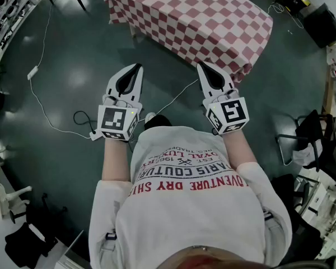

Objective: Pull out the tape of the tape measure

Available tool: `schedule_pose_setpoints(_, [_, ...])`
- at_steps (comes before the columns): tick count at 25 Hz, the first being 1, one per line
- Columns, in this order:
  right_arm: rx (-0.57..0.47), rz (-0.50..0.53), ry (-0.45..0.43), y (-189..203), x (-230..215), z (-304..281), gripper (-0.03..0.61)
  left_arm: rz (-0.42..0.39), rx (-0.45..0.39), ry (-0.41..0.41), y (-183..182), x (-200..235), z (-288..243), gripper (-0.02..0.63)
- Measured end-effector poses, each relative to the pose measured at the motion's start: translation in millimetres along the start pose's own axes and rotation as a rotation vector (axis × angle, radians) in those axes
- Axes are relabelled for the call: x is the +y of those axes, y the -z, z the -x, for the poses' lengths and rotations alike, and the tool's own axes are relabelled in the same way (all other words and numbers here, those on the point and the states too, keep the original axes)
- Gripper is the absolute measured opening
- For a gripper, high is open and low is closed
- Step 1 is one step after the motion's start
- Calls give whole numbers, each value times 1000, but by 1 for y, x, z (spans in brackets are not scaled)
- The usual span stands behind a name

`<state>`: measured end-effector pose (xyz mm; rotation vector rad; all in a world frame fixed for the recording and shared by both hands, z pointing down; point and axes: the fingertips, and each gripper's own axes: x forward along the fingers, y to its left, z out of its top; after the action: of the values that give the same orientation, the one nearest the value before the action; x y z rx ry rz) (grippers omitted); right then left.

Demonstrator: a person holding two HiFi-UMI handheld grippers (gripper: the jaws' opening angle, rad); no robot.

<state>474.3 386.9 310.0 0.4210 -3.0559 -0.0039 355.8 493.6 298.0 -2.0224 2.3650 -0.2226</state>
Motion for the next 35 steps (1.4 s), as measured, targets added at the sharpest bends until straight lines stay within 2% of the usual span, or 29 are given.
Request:
schedule_pose_setpoints(13, [26,-60,-9,15,2,-10,28,9,30,6,9,4,1,23])
schedule_pose_setpoints(18, [23,-58,6,19,-6,-18,32,26,25,-47,14,16,-5,27])
schedule_pose_setpoints(19, [24,-44,15,21,-10,-20,43,33,22,-60,15,21,-8,71])
schedule_pose_setpoints(21, [29,-32,29,25,-20,-30,142,36,32,-74,21,31,-16,249])
schedule_pose_setpoints(22, [34,-33,36,27,-26,-37,149,33,42,-75,24,38,-21,265])
schedule_pose_setpoints(29, [69,-49,75,40,-52,-104,149,35,73,-65,49,96,-61,265])
schedule_pose_setpoints(33, [89,-66,116,44,-66,-195,149,47,88,-26,72,177,-115,265])
schedule_pose_setpoints(35, [107,-67,147,39,-75,-232,149,56,92,17,71,211,-146,265])
